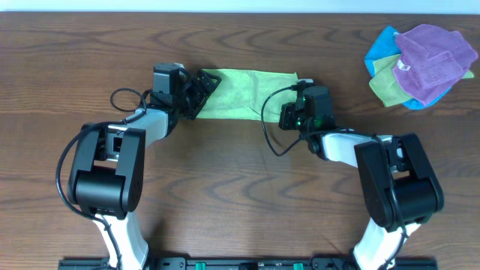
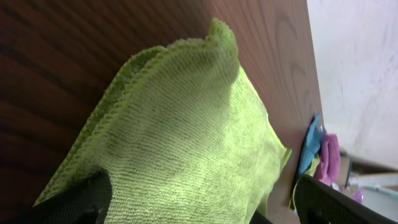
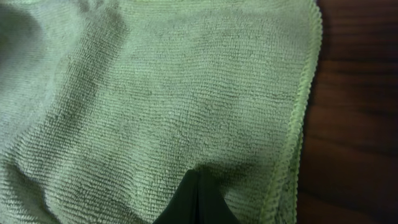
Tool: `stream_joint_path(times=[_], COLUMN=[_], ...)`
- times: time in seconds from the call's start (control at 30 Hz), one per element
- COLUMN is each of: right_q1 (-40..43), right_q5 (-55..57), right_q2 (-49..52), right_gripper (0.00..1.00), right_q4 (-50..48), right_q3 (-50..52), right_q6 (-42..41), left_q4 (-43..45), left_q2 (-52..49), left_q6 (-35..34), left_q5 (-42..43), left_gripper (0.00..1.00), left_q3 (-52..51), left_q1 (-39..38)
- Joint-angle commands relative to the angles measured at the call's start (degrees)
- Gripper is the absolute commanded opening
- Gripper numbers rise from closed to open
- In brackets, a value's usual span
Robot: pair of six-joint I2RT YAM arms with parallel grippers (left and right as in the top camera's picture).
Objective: Fold the cloth
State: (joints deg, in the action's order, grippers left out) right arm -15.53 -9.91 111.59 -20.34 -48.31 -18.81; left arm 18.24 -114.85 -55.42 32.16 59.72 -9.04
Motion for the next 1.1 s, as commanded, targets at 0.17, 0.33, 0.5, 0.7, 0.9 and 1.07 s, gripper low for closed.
stream_joint_path(times=[0.17, 0.33, 0.5, 0.7, 0.9, 1.07], right_q1=[-1.0, -1.0, -1.0, -2.2, -5.7, -6.2], right_q5=[-2.4, 1.6, 2.2, 1.3, 1.4, 3.4], right_q2=[-0.4, -0.4, -0.5, -1.6, -1.9, -4.9], right_gripper=[0.01, 0.02, 0.01, 0.02, 0.02, 0.11], right_q4=[10.3, 13.9, 13.6, 18.6, 19.8, 19.9], right_q3=[-0.5, -0.5, -0.8, -0.8, -0.8, -0.8], right_q6=[-0.4, 0.6, 0.7, 0.4, -0.6, -0.9], left_q4=[-11.4, -19.7, -25.0, -28.6, -28.5, -28.7], left_q2=[0.8, 3.8, 7.8, 10.3, 10.4, 11.7], left_q6=[7.4, 14.5, 18.6, 20.8, 20.7, 21.2], left_q5=[5.0, 2.5, -1.1, -3.7, -3.8, -2.7], left_gripper=[0.95, 0.96, 0.95, 0.95, 0.96, 0.95], left_q3=[0.5, 0.5, 0.5, 0.5, 0.5, 0.5], left_q1=[-0.2, 1.8, 4.5, 5.8, 5.6, 5.8])
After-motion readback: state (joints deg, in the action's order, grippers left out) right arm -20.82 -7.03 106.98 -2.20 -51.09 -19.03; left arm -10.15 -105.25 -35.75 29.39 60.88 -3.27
